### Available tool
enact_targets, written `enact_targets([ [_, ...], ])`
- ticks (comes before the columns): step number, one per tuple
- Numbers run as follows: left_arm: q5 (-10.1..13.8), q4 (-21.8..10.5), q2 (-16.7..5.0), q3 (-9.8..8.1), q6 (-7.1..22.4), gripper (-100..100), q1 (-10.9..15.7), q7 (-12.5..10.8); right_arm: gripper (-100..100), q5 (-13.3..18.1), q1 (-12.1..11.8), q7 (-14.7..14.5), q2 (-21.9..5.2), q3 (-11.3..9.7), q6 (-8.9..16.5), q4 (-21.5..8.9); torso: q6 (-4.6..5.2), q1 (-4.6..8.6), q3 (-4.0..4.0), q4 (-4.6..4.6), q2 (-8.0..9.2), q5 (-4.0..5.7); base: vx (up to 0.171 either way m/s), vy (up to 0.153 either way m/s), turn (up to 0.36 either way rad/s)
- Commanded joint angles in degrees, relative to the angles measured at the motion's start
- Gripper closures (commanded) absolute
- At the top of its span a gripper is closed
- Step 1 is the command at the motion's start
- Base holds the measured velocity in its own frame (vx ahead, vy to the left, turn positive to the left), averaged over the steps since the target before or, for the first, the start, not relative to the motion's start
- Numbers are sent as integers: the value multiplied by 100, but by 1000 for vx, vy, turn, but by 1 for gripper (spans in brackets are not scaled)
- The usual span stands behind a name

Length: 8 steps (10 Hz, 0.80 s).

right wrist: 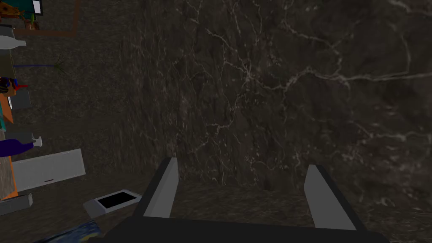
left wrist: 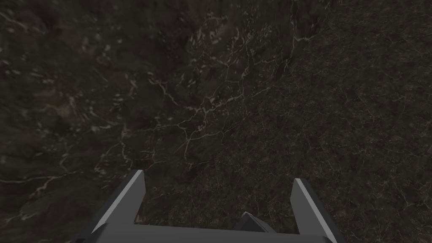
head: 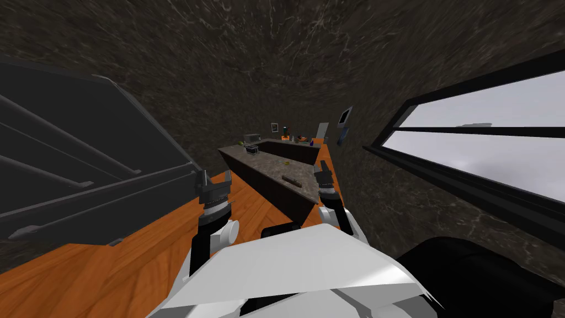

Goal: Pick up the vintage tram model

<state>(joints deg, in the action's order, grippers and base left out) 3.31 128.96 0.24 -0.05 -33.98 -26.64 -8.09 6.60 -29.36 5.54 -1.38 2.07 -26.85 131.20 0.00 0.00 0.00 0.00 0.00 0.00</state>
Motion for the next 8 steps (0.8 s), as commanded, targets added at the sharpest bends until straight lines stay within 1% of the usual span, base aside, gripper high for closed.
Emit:
enact_targets([
  [1,0,0,0,0,0,0,0,0,-100,21,-31,-86,-180,-40,-40,-46,0,0,0,0,0,0,-21,60,30],
  [2,0,0,1,1,0,0,0,0,-100,40,-61,-171,-313,-69,-78,-96,-1,-19,-3,1,6,-3,-43,153,41],
  [4,0,0,2,2,0,0,1,0,-100,94,-146,-404,-615,-123,-179,-248,-1,-73,-16,5,28,-16,-93,207,54],
  [5,0,0,2,2,0,0,1,0,-100,126,-200,-547,-783,-141,-239,-351,-1,-80,-21,8,37,-18,-74,270,86],
  [6,0,0,3,3,0,0,1,0,-100,160,-260,-703,-945,-149,-302,-472,-2,-101,-19,7,32,-22,-72,334,85],
  [7,0,0,3,3,0,0,1,0,-100,160,-260,-703,-962,-149,-302,-472,-2,-122,-18,7,31,-27,-73,253,11],
  [8,0,0,2,2,0,0,1,0,-100,197,-324,-869,-1154,-145,-365,-613,0,-101,-18,7,31,-25,-68,205,68],
])
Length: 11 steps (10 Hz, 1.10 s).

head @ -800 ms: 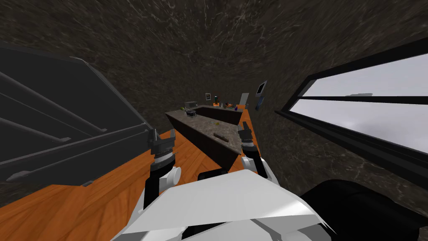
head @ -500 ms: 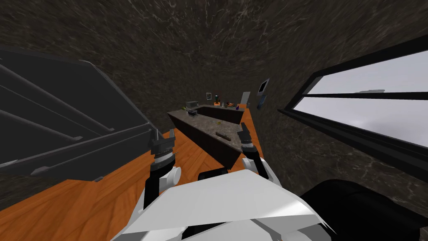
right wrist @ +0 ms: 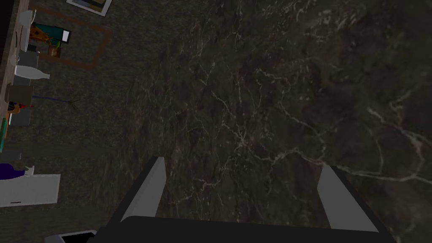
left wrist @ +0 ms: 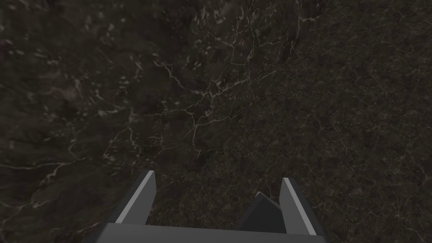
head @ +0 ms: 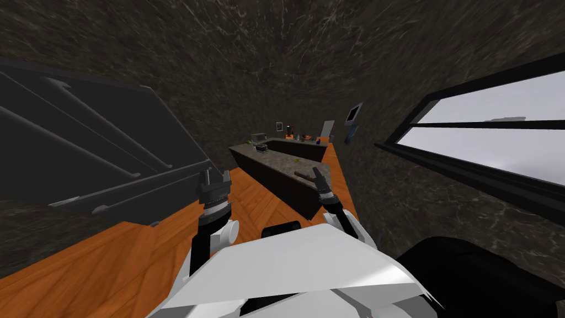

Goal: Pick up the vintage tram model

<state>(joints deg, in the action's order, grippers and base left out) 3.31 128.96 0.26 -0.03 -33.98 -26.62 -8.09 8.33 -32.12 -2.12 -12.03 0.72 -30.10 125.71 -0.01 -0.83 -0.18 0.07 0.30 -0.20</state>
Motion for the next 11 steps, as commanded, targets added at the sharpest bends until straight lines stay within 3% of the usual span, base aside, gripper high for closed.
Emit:
enact_targets([
  [1,0,0,0,0,0,0,0,0,-100,62,-116,-278,-286,9,-103,-224,0,0,0,0,0,0,-99,292,127],
  [2,0,0,1,1,0,0,0,0,-100,100,-187,-447,-444,44,-163,-407,0,-23,-5,1,9,-4,-73,409,125],
  [3,0,0,2,1,0,0,0,0,-100,100,-187,-458,-520,44,-163,-407,0,-62,-2,1,3,-12,-35,260,17],
  [6,0,0,-1,-1,0,0,-1,0,-100,177,-337,-824,-990,166,-271,-835,1,30,13,-5,-23,5,-5,168,85],
  [7,0,0,-1,-1,0,0,-1,0,-100,177,-337,-824,-1018,166,-271,-835,0,21,11,-4,-18,5,-4,149,53],
  [8,0,0,-1,-1,0,0,-1,0,-100,215,-418,-1005,-1242,252,-319,-1075,2,31,11,-4,-20,5,5,172,140],
  [11,0,0,-1,-1,0,0,-1,0,-100,254,-503,-1181,-1585,354,-363,-1328,0,27,17,-6,-30,6,18,155,73],
])
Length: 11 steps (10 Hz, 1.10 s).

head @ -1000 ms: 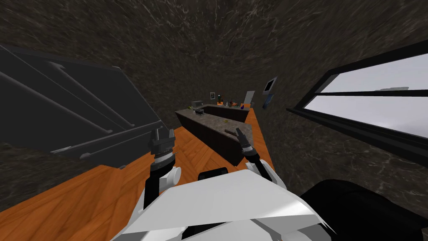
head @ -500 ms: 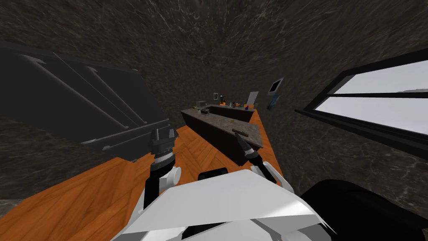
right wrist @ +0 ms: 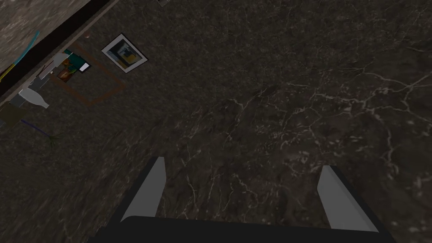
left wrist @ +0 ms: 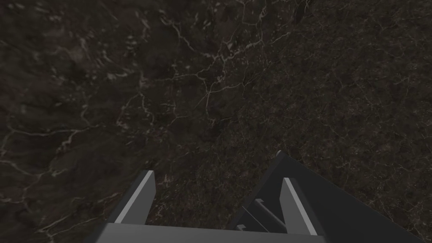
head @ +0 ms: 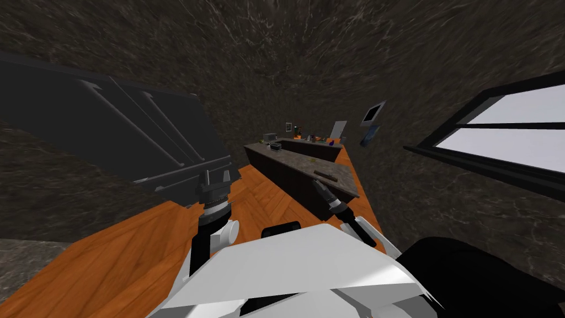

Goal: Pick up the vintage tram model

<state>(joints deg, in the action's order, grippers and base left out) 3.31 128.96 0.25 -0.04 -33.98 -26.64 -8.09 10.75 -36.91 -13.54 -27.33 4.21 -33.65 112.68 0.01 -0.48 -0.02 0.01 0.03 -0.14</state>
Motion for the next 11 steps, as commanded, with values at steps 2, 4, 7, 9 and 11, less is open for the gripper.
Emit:
enact_targets([
  [2,0,0,0,1,0,0,0,0,-100,50,-114,-208,-361,120,-48,-289,-3,-12,1,0,-3,-1,28,167,85],
  [4,0,0,0,0,0,0,0,0,-100,89,-209,-367,-677,247,-84,-559,-2,-4,6,-2,-11,0,46,137,91],
  [7,0,0,0,0,0,0,0,0,-100,164,-415,-644,-1221,526,-144,-983,-1,10,3,-1,-5,2,37,130,109],
  [9,0,0,-1,-1,0,0,0,0,-100,201,-526,-756,-1531,672,-166,-1284,1,19,3,-1,-5,4,51,97,95],
  [11,0,0,-1,-1,0,0,-1,0,-100,240,-645,-848,-1853,815,-184,-1611,-1,26,7,-2,-12,5,69,82,107],
])
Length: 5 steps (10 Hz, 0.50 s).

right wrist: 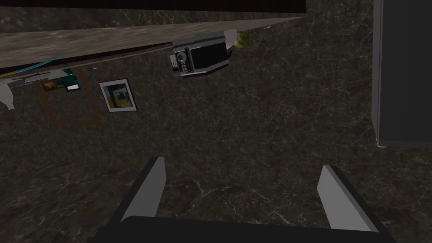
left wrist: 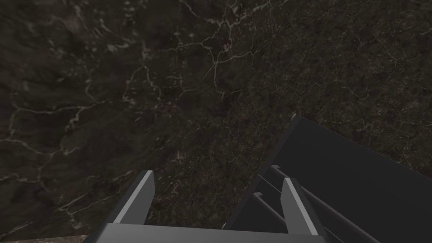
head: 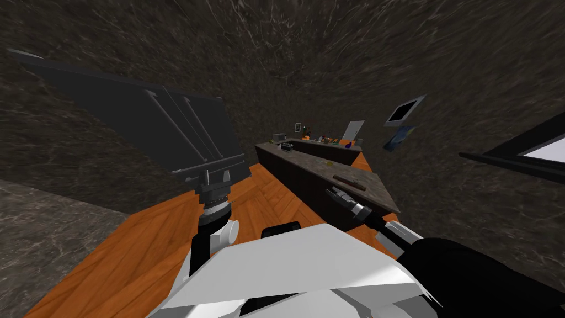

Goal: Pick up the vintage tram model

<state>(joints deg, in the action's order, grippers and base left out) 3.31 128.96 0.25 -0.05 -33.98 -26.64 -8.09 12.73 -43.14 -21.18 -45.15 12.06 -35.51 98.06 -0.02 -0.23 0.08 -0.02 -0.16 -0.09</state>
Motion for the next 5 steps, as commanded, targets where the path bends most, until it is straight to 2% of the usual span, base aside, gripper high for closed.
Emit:
enact_targets([
  [1,0,0,0,0,0,0,0,0,-100,42,-23,-84,-200,30,1,-206,0,0,0,0,0,0,74,58,56],
  [2,0,0,0,-1,0,0,-1,0,-100,82,-153,-152,-411,168,-15,-462,4,8,0,0,1,2,80,51,129],
  [3,0,0,0,0,0,0,0,0,-100,82,-153,-152,-525,168,-15,-471,2,11,0,0,0,2,68,30,60],
  [4,0,0,-1,-1,0,0,-1,0,-100,125,-295,-195,-753,297,-30,-681,3,18,-1,0,3,4,79,14,120],
  [5,0,0,-1,-1,0,0,0,0,-100,125,-295,-195,-848,297,-30,-724,1,25,0,0,0,6,77,9,70],
])
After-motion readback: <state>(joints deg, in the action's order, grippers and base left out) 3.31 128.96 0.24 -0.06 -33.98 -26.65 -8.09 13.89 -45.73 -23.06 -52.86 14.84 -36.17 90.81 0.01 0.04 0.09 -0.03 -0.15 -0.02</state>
